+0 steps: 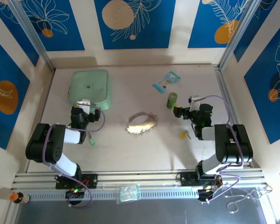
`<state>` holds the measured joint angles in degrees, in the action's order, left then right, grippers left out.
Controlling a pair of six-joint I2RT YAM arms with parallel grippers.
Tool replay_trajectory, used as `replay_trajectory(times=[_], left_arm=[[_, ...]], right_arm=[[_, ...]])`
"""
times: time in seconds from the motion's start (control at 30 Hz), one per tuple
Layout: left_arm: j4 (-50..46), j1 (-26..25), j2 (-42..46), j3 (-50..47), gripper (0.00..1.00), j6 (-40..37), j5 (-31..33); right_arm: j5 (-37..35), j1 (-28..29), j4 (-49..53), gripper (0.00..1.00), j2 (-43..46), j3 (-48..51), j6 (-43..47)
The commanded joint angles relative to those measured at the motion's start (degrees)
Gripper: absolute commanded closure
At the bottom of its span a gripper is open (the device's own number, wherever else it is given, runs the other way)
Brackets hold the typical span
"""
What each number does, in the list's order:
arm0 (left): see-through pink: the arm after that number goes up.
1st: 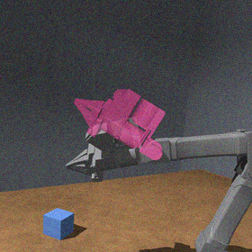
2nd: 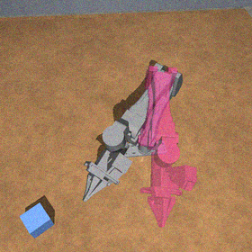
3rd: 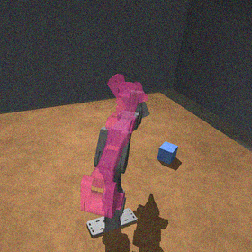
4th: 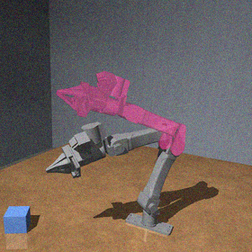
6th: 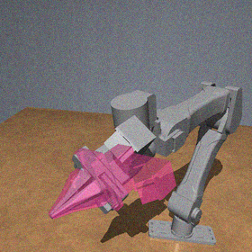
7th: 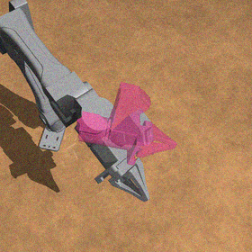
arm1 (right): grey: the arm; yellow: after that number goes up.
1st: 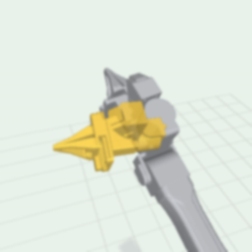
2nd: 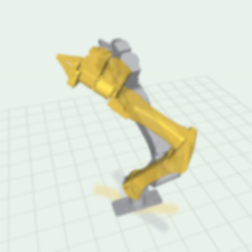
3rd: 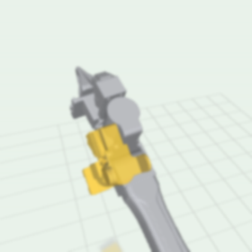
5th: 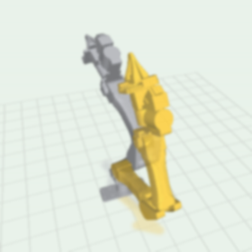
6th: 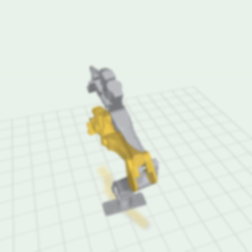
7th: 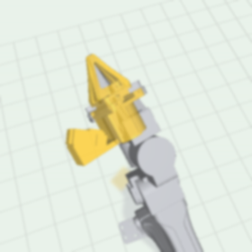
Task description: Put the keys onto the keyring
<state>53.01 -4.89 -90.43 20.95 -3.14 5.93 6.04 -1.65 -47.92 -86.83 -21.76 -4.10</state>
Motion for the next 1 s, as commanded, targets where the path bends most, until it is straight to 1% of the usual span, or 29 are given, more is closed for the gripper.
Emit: replay_trajectory(times=[0.0, 0.07, 0.67, 0.73, 0.77, 0.8, 0.83, 0.9, 0.97], left_arm=[[0.9, 0.1, 0.8, 0.4, 0.00, -0.3, -1.7], [0.8, 0.1, 0.8, 0.4, 0.00, -0.3, -1.7], [0.5, 0.6, 0.8, 0.6, 0.00, 0.2, -2.4], [1.2, 0.6, 0.9, 0.3, 0.00, 0.7, -0.8], [2.0, 0.6, 0.9, -0.1, 0.00, 1.2, 0.8], [2.8, 0.6, 1.5, -0.8, 0.00, 1.7, 2.0], [3.4, 0.6, 3.2, -1.7, 0.00, 1.8, 2.7], [0.5, 0.6, 8.5, -2.5, 0.00, 1.6, 2.7], [-7.7, 0.6, 15.4, -1.1, 0.00, 2.1, 4.1]], right_arm=[[-3.0, -0.2, 1.1, 0.01, -0.4, -2.0, -1.0], [-4.9, 0.2, 1.6, 0.01, -0.4, -2.1, -1.2], [-4.9, 0.1, 2.0, 0.01, -0.5, -2.4, -1.4], [-5.3, 0.1, 1.8, 0.01, -0.4, -2.2, -1.4], [-5.9, 0.2, 1.7, 0.02, -0.3, -2.1, -1.7], [-6.4, 0.1, 2.0, 0.08, 0.4, -2.2, -2.1], [-6.6, 0.1, 3.9, 0.11, 2.7, -2.3, -2.1], [-6.4, 0.3, 12.5, 0.11, 9.0, -4.2, -1.5], [-9.8, 1.4, 22.1, 0.11, 15.0, -7.3, -2.5]])
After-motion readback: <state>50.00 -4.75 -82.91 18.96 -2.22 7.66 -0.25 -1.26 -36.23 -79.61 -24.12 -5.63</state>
